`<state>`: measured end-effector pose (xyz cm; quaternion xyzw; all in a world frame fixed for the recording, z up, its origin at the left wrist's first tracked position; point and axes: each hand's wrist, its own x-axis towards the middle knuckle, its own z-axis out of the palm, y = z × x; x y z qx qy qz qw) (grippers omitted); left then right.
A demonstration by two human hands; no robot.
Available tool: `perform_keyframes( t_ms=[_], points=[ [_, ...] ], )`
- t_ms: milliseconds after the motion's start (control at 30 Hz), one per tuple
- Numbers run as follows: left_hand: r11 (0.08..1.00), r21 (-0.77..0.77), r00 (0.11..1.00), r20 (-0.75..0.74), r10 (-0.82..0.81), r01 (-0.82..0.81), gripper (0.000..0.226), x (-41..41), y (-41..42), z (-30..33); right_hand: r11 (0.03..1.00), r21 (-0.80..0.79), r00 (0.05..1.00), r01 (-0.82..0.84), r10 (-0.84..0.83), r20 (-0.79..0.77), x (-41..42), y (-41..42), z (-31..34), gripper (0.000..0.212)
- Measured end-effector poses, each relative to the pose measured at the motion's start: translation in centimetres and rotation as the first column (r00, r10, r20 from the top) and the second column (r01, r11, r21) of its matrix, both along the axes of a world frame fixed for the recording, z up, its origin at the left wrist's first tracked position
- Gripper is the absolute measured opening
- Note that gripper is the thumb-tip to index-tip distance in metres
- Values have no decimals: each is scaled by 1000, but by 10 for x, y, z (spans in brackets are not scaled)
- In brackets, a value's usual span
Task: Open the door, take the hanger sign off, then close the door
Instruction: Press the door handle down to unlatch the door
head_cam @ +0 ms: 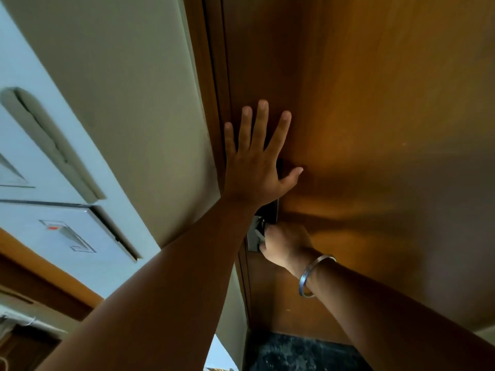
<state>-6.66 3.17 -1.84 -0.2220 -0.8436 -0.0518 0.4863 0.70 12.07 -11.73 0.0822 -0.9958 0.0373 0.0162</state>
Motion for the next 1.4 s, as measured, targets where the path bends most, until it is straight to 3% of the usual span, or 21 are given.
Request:
perform_keyframes(
  t_ms=[167, 300, 400, 633, 800, 1167, 1400],
  points=[
    [1000, 6, 1000, -7, -1, 1, 99, -2, 1, -1, 995, -90, 998, 51, -46, 53, -7, -2, -4, 23],
    [1000, -3, 1000, -9, 17, -17, 99, -2, 0, 0, 931, -350, 964, 104, -8, 264, -12, -2, -9, 25],
    [999, -11, 999, 13, 32, -32, 99, 1, 1, 1, 904, -410, 964, 122, -8, 267, -9, 2, -14, 25],
    [998, -24, 996, 57, 65, -64, 102, 9, 1, 3, 945, -311, 983, 98, -44, 175, 4, 4, -17, 41],
    [998, -4, 995, 71, 63, -63, 101, 20, -2, 2, 991, -123, 990, 52, -35, 134, 13, 5, 3, 17],
    [993, -8, 980, 161, 115, -115, 98, 76, -9, 2, 981, -184, 998, -57, 55, -17, 75, 4, -1, 11],
    [997, 13, 988, 140, 71, -73, 85, 122, -15, 1, 985, -153, 989, -86, 66, -129, 132, 1, 4, 26]
  ],
)
